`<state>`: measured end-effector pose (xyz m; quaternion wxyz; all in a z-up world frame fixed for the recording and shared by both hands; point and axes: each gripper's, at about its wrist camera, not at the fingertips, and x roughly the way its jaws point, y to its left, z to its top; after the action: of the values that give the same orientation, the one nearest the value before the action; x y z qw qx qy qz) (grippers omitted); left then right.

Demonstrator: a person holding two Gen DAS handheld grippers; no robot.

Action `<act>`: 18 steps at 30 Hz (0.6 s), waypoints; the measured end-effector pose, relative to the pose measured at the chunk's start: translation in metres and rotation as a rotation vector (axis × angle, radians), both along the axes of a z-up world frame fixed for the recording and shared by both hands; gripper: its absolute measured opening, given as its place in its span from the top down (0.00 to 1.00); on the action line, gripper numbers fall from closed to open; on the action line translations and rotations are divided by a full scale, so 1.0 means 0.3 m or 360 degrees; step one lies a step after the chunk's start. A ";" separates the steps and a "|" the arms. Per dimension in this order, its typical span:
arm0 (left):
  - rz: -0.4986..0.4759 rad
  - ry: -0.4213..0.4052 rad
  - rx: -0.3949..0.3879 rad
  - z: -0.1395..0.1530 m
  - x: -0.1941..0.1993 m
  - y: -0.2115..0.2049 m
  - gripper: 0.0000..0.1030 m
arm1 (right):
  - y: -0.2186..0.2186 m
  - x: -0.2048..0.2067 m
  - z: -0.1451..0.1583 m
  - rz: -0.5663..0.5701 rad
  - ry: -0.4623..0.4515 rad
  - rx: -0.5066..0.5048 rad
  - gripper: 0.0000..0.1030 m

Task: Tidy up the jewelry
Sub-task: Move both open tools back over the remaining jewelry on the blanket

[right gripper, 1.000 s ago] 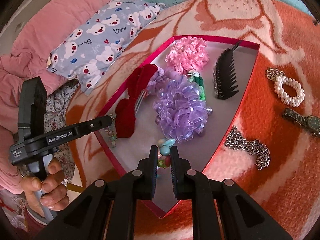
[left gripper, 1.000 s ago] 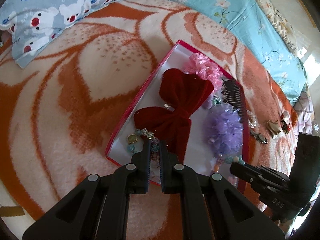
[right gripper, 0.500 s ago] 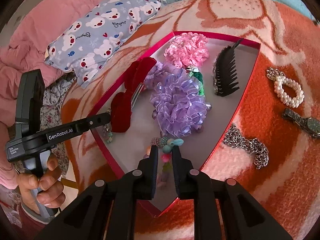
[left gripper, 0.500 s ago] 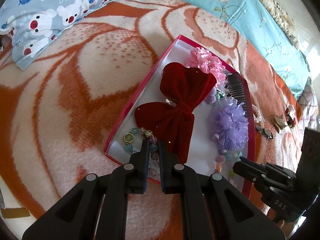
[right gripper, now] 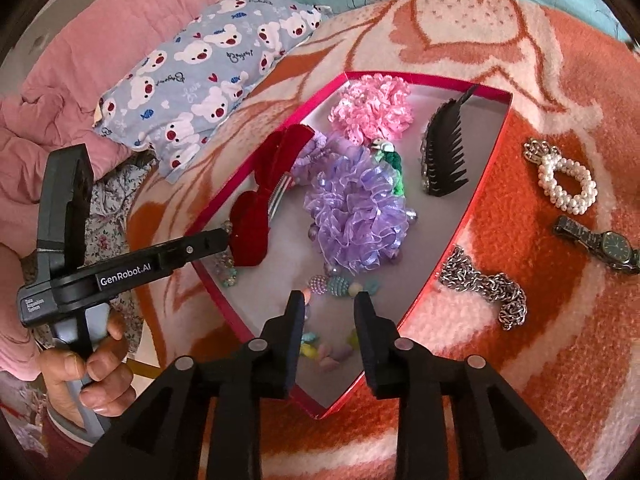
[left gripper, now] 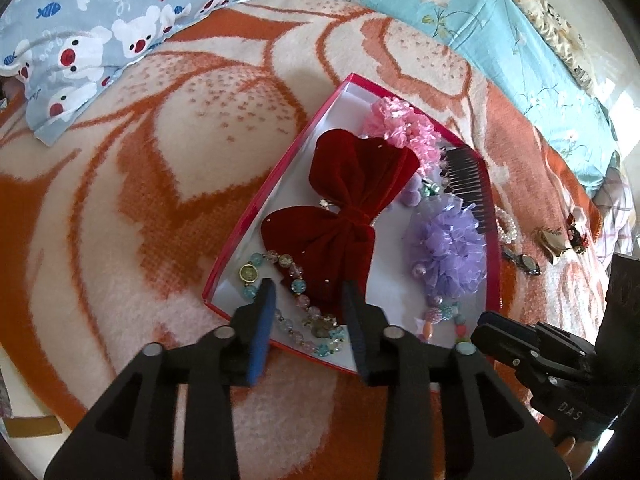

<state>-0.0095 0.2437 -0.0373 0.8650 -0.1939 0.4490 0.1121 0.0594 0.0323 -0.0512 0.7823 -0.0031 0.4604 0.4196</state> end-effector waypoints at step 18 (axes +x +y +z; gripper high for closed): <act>-0.0049 -0.0074 0.0033 0.091 -0.019 -0.080 0.53 | -0.270 0.037 0.062 -0.0269 -0.0012 0.0101 0.63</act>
<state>-0.0151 0.2198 -0.0100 0.8787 -0.1805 0.4307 0.0989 0.0705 -0.0487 -0.0326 0.8163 0.0591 0.4427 0.3663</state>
